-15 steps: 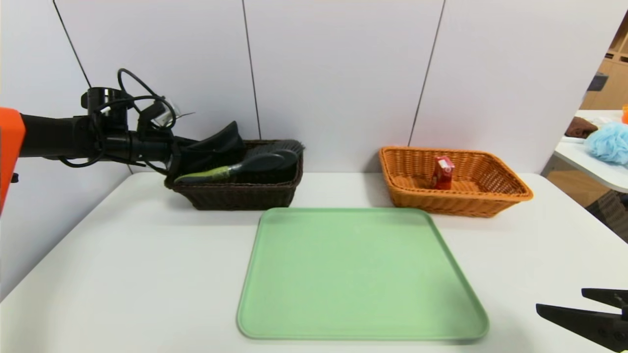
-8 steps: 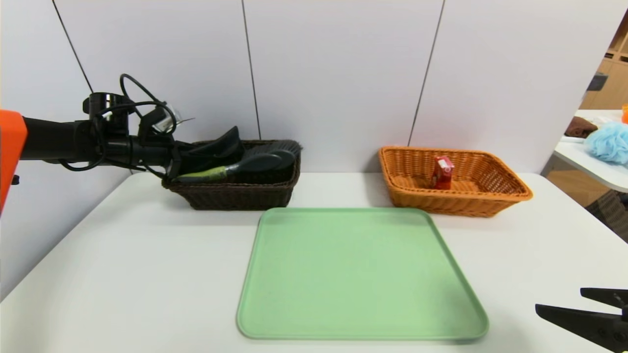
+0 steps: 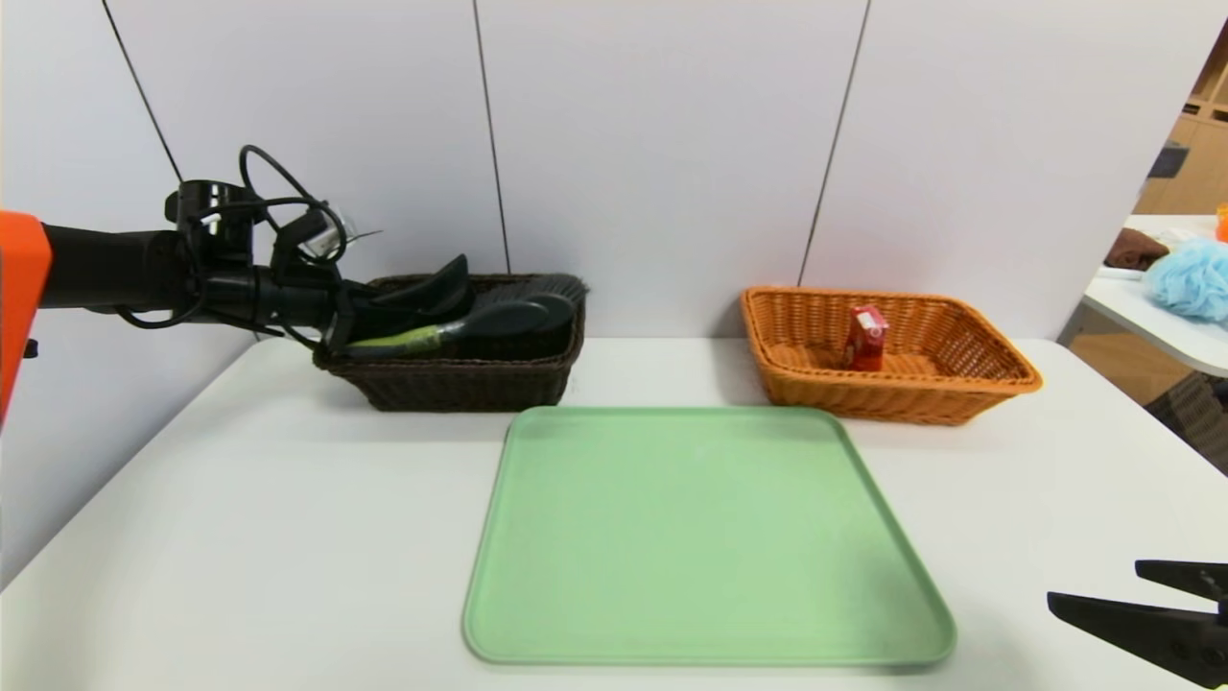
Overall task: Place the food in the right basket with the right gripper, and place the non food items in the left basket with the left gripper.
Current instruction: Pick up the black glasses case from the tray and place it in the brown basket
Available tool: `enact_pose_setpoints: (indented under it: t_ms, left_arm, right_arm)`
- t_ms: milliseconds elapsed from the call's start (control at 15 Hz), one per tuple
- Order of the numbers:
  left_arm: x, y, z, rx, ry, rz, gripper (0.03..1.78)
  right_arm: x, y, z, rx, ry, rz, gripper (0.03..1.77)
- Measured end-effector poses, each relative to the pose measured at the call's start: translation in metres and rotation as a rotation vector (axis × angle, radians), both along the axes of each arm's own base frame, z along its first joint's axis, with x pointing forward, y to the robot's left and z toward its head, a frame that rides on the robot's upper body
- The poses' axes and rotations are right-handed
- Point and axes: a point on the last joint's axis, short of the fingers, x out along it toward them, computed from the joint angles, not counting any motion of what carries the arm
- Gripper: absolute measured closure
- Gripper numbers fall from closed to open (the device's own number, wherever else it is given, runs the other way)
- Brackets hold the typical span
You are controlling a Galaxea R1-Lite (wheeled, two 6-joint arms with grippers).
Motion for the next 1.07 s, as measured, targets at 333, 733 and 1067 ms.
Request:
enact_pose_setpoints:
  t_ms: [333, 733, 1067]
  left_arm:
    - [0.000, -0.008, 0.004, -0.001, -0.011, -0.017, 1.51]
    - [-0.001, -0.017, 0.017, -0.007, -0.011, -0.030, 1.17]
    - [-0.002, -0.018, 0.020, -0.009, -0.016, -0.032, 0.67]
  right_arm:
    - [-0.001, 0.000, 0.001, 0.000, -0.005, 0.000, 0.10]
    - [-0.001, 0.000, 0.002, 0.001, -0.009, -0.001, 0.10]
    - [-0.002, 0.000, 0.002, 0.002, -0.012, 0.000, 0.10]
